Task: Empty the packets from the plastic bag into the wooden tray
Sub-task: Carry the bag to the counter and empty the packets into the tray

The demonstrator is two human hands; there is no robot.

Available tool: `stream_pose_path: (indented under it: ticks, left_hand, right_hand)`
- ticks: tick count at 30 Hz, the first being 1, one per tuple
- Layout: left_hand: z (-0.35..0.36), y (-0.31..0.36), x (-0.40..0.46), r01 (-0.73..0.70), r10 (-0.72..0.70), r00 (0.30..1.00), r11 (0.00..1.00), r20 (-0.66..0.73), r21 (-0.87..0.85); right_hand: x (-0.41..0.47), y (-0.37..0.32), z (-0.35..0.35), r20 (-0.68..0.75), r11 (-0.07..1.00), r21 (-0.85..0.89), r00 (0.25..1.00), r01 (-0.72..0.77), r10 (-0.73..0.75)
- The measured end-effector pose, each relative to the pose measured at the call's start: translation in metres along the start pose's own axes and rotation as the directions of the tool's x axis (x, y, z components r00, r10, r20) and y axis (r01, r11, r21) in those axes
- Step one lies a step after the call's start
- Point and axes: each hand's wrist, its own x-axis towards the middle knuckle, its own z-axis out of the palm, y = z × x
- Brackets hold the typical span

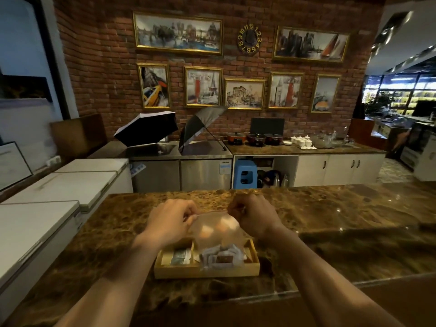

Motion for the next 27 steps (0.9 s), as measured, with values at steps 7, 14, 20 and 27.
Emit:
stream_pose_path:
  ticks: [7,14,20,27]
  left_hand:
    - [0.015,0.021,0.069,-0.062,0.062,0.998,0.998,0.026,0.000]
    - [0.039,0.045,0.118,0.008,-0.004,0.998,0.997,0.056,-0.072]
    - [0.053,0.050,0.147,0.109,-0.088,0.988,0.980,0.129,-0.168]
    - [0.062,0.040,0.160,0.399,-0.316,0.916,0.665,0.247,-0.631]
  right_hand:
    - [0.062,0.040,-0.002,0.034,0.983,0.166,0.996,0.077,-0.084]
    - [0.099,0.086,-0.003,0.063,0.941,0.333,0.995,0.055,-0.080]
    - [0.117,0.102,0.004,0.027,0.890,0.452,0.998,-0.056,0.049]
    - [0.134,0.091,0.026,0.025,0.726,0.613,0.927,-0.310,0.375]
